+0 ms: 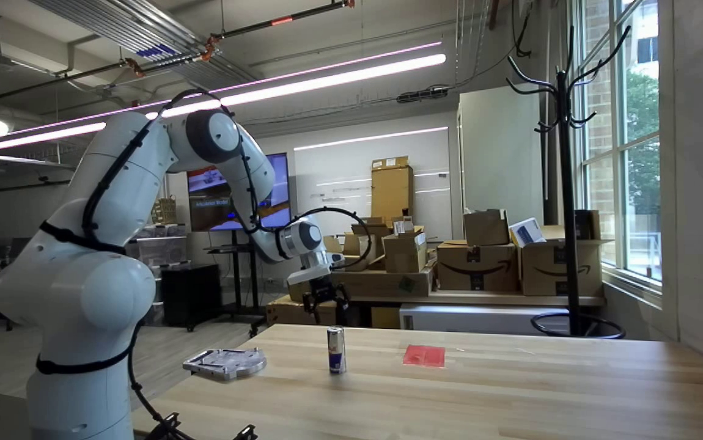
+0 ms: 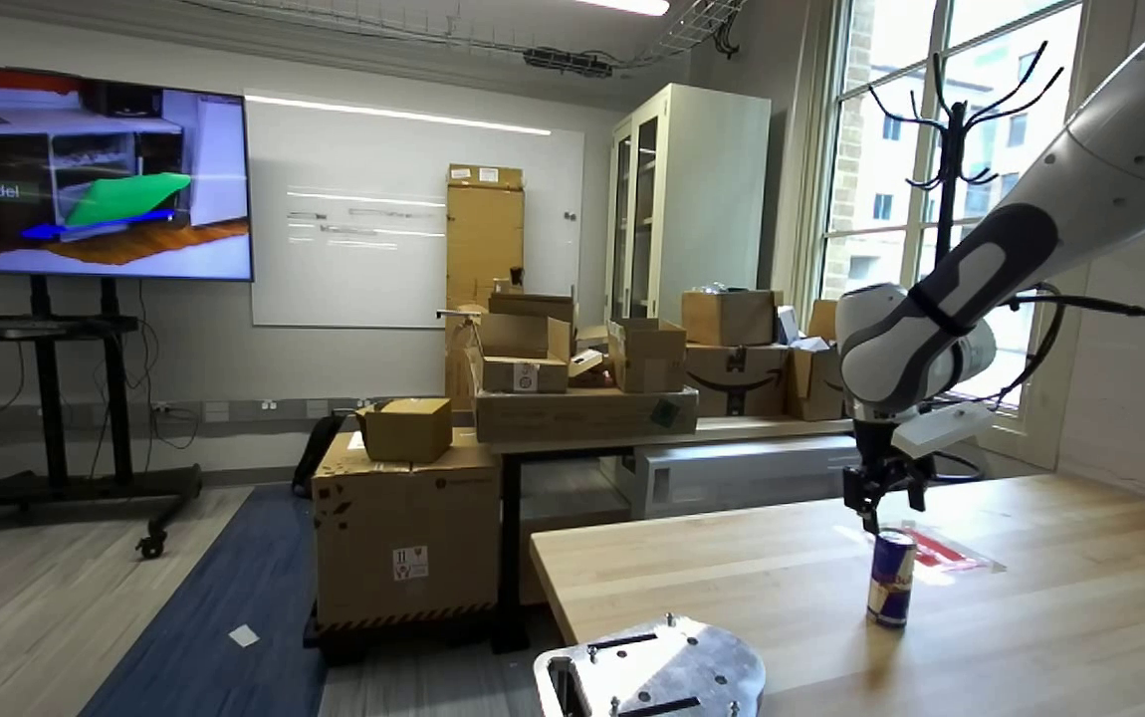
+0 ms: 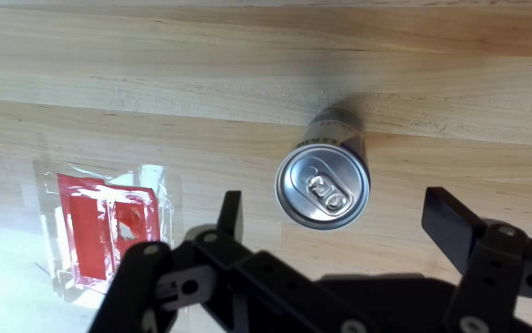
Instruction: Put the can on the metal item
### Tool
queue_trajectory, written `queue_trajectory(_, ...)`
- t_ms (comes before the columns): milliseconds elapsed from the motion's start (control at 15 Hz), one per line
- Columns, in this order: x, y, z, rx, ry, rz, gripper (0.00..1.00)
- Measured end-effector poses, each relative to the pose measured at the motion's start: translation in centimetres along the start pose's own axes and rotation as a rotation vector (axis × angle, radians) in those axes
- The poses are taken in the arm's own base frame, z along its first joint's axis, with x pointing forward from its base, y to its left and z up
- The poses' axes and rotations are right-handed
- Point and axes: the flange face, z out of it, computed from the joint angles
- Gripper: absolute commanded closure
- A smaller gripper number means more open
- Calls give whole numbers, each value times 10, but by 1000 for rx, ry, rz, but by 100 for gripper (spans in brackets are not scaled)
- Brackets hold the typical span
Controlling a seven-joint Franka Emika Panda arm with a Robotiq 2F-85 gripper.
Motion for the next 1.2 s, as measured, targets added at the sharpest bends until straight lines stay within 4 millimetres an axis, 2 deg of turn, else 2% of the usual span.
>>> queue_trajectory(533,-1,-10,38,10,-43,-15,0)
queue_trajectory(1067,1,-7,49,11,-55,-7,0)
queue_trajectory(1133,2,-7,50,13,-54,-4,25)
queue_trajectory(1200,3,-7,50,16,-53,0,26)
